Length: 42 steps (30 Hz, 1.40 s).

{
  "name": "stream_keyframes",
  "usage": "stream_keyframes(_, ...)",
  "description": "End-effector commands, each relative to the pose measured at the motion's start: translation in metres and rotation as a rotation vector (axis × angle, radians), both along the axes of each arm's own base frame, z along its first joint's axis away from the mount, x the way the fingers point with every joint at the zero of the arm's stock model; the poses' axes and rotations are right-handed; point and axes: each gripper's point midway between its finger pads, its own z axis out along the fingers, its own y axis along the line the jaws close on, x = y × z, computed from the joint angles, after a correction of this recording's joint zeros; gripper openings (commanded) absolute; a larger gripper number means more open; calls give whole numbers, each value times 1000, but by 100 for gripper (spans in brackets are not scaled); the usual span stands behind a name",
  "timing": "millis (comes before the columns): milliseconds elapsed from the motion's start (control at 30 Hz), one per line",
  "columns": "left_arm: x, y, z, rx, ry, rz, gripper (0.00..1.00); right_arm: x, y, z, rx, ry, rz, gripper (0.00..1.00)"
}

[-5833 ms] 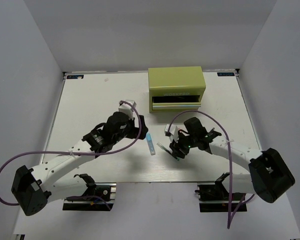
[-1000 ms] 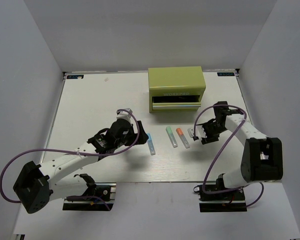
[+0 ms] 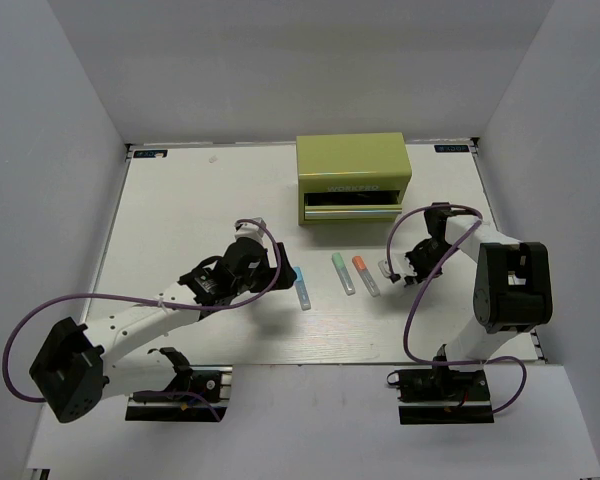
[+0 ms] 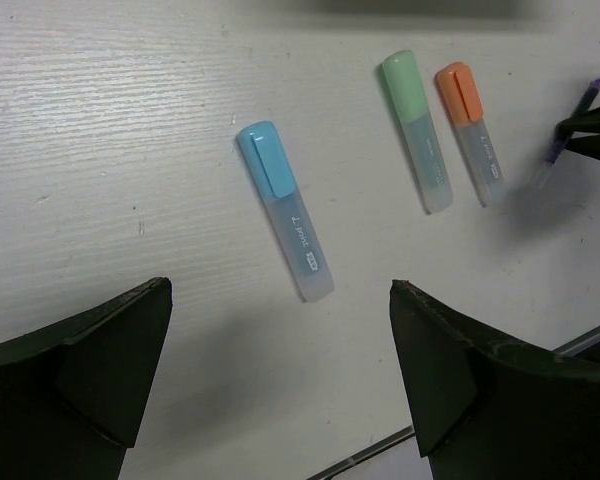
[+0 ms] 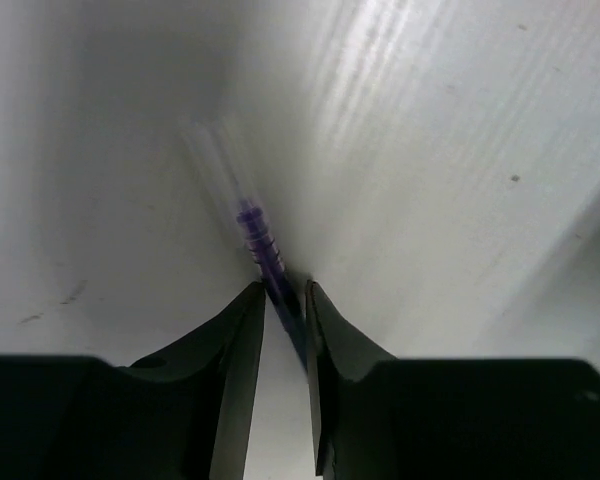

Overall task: Sort the stationery into containers
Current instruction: Pick up the pen from the center of the board, then place the pen in the drawer.

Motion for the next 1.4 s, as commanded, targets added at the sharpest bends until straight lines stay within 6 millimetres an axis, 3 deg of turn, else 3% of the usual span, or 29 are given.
stream_keyframes(0,8,-2,14,-19,-29,13,100,-44,4,-6,32,144,185,27)
stream_keyframes(200,8,-2,11,-12,-23,13,100,-62,13,9,86,217,170,16)
stream_keyframes(333,8,-2,8,-5,-15,13,100,-55,30,32,174,211,72,11)
stream_keyframes(367,9,-4,9,-11,-22,13,100,-39,34,44,189,176,36,9)
stream_keyframes(467,8,-5,6,-9,-11,6,100,-18,54,74,300,138,-69,7)
stream_keyframes(500,8,-5,6,-9,-11,6,100,1,58,91,324,71,-79,7)
stream_keyframes(667,8,-7,5,-13,-7,-2,100,46,89,160,489,-138,-164,7)
stream_keyframes(767,9,-9,9,-19,-14,-2,100,70,108,201,564,-243,-184,7)
stream_keyframes(900,9,-9,9,-19,-14,-2,100,88,134,234,630,-279,-210,7)
stream_keyframes(1000,9,-9,9,-19,-14,-2,100,102,151,246,658,-315,-215,7)
stream_keyframes(1100,9,-9,12,-26,-20,-2,100,118,164,243,655,-357,-225,9)
stream_keyframes(1167,9,-8,15,-32,-27,-2,100,126,172,229,627,-344,-242,10)
stream_keyframes(1367,7,-4,14,-26,-29,6,100,141,184,212,600,-366,-274,13)
